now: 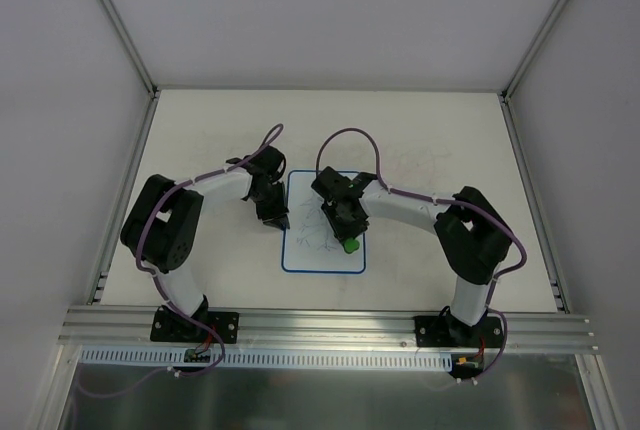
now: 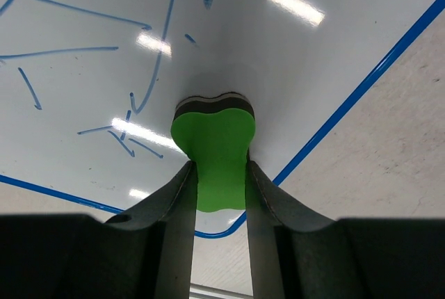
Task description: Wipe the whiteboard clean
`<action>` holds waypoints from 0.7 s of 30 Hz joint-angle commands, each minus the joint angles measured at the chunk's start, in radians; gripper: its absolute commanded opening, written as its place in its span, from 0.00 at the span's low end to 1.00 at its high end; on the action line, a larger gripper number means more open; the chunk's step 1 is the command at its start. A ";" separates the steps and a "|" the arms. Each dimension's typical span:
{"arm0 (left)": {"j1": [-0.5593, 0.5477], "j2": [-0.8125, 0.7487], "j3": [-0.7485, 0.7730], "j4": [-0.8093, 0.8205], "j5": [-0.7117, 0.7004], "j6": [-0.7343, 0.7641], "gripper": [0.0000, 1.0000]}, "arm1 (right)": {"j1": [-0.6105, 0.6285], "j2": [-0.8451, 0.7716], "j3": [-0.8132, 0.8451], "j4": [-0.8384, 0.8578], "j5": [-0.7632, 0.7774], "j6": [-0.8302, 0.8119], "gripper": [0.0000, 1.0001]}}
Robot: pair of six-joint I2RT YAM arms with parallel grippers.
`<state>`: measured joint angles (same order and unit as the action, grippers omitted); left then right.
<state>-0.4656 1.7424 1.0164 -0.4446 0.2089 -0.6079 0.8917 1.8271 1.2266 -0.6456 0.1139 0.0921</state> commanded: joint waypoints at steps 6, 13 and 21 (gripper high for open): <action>-0.007 0.080 -0.006 -0.009 -0.074 -0.004 0.00 | 0.016 0.012 0.054 0.027 0.003 -0.017 0.00; -0.005 0.083 -0.006 -0.009 -0.083 -0.013 0.00 | 0.084 0.096 0.158 0.006 -0.030 0.003 0.00; -0.005 0.094 -0.010 -0.008 -0.089 -0.016 0.00 | 0.073 0.156 0.186 -0.080 0.035 0.060 0.00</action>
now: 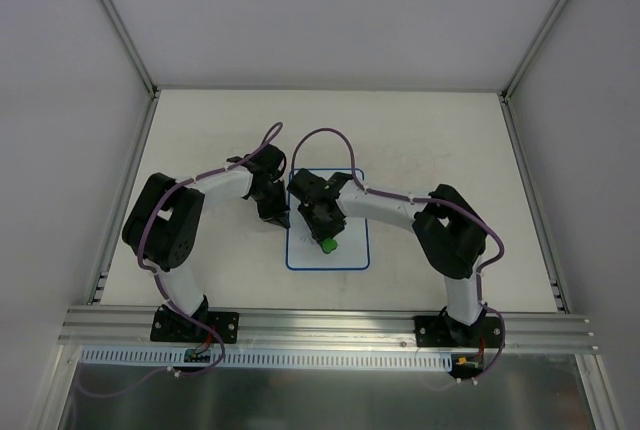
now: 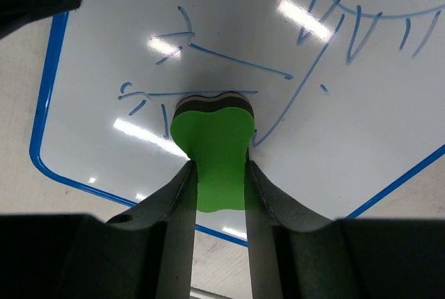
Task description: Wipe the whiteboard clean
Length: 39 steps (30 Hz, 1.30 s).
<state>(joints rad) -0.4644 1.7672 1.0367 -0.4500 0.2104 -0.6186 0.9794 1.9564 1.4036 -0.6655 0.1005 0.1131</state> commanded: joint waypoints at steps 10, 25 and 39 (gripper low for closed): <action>0.001 0.072 -0.040 -0.004 -0.103 -0.006 0.00 | -0.094 -0.072 -0.089 -0.169 0.156 0.106 0.00; 0.000 0.069 -0.026 -0.003 -0.072 -0.021 0.00 | -0.116 -0.079 -0.040 -0.131 0.061 0.085 0.00; 0.001 0.083 -0.012 0.000 -0.051 -0.035 0.00 | -0.011 0.050 0.095 -0.128 -0.039 0.074 0.00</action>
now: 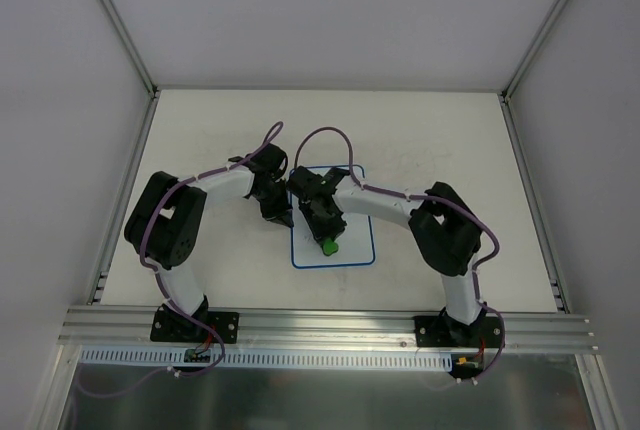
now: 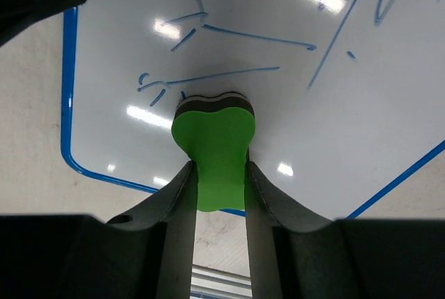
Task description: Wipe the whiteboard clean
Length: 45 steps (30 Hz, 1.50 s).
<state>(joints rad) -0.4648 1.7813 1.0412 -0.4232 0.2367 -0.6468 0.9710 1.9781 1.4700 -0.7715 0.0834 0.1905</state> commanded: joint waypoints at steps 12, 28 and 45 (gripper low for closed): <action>0.003 0.075 -0.021 -0.026 -0.077 -0.004 0.00 | -0.066 -0.018 -0.094 -0.109 0.093 0.044 0.00; 0.003 0.072 0.010 -0.026 -0.054 0.004 0.00 | -0.106 -0.211 -0.225 0.012 0.130 0.046 0.00; 0.003 -0.098 0.003 -0.028 -0.120 -0.013 0.37 | -0.064 -0.004 -0.013 0.020 0.056 0.139 0.38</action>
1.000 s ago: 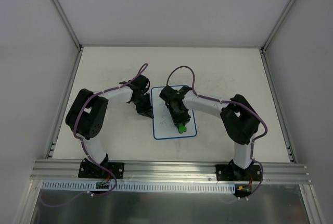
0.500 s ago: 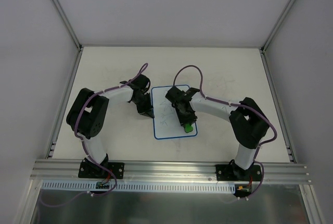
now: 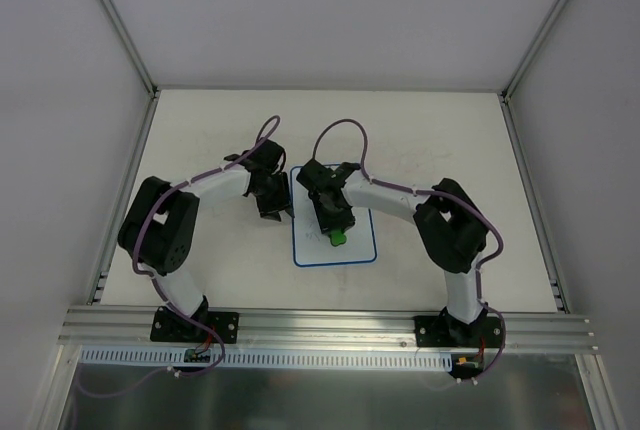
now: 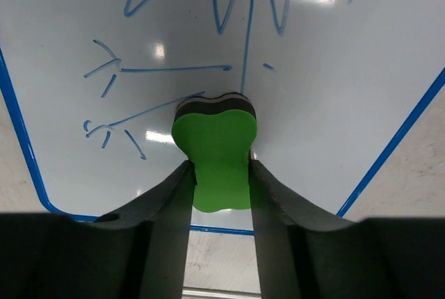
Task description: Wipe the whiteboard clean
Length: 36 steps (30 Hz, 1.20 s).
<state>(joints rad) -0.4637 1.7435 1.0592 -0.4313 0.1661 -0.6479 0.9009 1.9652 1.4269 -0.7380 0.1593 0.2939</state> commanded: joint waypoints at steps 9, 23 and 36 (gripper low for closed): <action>-0.004 -0.145 -0.027 -0.035 -0.082 -0.022 0.64 | -0.049 -0.175 -0.054 -0.046 -0.017 -0.006 0.71; -0.185 -0.062 0.133 -0.055 -0.103 -0.075 0.73 | -0.269 -0.302 -0.284 0.109 -0.092 -0.039 0.40; -0.323 0.100 0.243 -0.073 -0.148 -0.081 0.69 | -0.280 -0.226 -0.348 0.213 -0.055 0.004 0.31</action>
<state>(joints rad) -0.7635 1.8305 1.2461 -0.4828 0.0509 -0.7170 0.6273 1.7432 1.0878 -0.5606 0.0856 0.2783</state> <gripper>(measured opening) 0.695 0.310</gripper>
